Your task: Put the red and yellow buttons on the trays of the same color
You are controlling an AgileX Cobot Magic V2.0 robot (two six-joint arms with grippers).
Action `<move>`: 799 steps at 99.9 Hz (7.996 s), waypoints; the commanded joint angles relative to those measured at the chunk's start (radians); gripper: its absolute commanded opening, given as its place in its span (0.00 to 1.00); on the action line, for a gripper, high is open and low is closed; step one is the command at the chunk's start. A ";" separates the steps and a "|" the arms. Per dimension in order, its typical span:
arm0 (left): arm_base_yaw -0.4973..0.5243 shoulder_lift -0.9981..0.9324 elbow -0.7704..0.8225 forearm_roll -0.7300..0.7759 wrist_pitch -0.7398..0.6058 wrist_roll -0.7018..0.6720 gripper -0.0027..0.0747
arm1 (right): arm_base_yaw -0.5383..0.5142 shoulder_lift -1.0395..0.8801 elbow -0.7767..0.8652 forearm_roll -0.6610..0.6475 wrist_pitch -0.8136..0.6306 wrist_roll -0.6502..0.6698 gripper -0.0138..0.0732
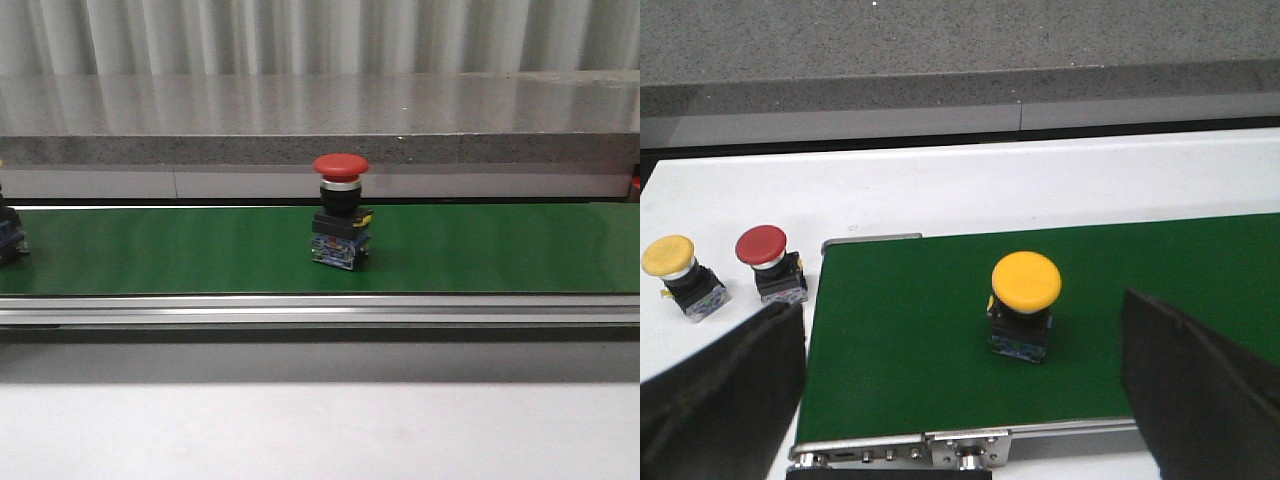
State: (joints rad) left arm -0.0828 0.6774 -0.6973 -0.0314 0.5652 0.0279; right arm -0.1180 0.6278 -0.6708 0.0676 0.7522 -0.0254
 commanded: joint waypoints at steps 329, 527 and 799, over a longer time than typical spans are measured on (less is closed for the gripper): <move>-0.007 -0.098 0.085 -0.018 -0.077 -0.002 0.01 | 0.055 0.836 -0.579 0.163 0.085 -0.225 0.28; -0.007 -0.098 0.085 -0.018 -0.077 -0.002 0.01 | -0.515 1.364 -0.896 0.166 -0.151 -0.049 0.28; -0.007 -0.098 0.085 -0.018 -0.077 -0.002 0.01 | 0.054 0.854 -0.479 0.252 0.134 -0.426 0.78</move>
State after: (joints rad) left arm -0.0828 0.5784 -0.5825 -0.0397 0.5568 0.0297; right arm -0.0639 1.4949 -1.1257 0.2911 0.9544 -0.4338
